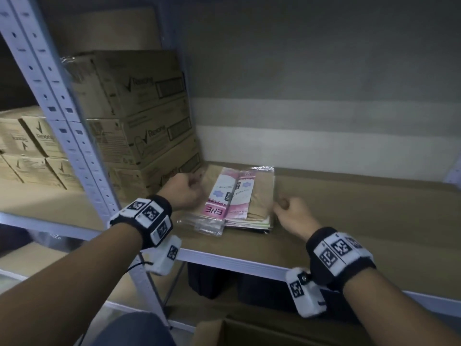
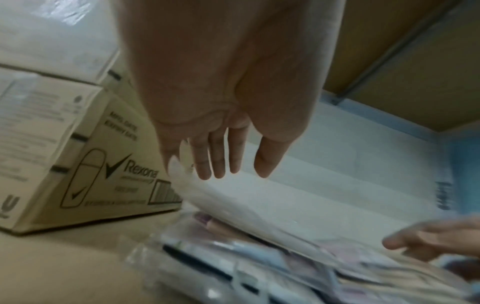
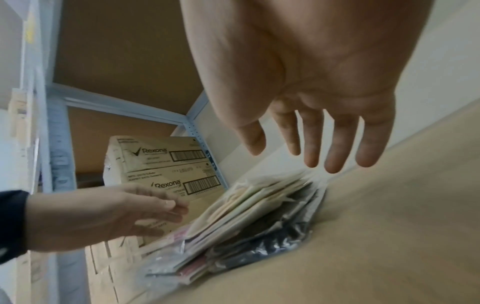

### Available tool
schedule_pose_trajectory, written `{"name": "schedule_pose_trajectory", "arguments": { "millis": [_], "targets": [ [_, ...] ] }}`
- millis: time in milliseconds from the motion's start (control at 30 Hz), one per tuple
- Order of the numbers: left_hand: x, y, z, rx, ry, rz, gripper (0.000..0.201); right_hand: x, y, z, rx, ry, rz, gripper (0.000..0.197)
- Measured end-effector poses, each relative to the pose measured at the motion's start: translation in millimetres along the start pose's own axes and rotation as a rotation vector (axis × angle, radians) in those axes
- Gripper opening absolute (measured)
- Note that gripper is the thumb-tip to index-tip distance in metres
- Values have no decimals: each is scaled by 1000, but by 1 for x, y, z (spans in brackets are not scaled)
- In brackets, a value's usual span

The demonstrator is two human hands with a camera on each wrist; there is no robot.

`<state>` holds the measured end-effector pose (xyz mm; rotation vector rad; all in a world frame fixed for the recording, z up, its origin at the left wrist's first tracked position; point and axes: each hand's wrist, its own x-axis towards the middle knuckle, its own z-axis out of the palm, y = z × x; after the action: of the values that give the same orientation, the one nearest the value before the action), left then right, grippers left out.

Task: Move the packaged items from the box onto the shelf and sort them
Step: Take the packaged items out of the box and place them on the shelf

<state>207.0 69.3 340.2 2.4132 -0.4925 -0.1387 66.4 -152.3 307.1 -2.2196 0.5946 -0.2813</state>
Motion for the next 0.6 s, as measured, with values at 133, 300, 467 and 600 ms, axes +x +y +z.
{"name": "schedule_pose_trajectory", "arguments": {
  "millis": [133, 300, 467, 600],
  "targets": [
    [-38, 19, 4, 84, 53, 168, 44, -24, 15, -11, -57, 20, -100, 38],
    [-79, 45, 30, 137, 48, 347, 27, -57, 26, -20, -124, 133, -255, 27],
    [-120, 61, 72, 53, -20, 435, 23, -99, 44, -24, -165, 135, -328, 23],
    [-156, 56, 123, -15, -117, 440, 21, -136, 74, -17, -36, 143, -250, 18]
  ]
}}
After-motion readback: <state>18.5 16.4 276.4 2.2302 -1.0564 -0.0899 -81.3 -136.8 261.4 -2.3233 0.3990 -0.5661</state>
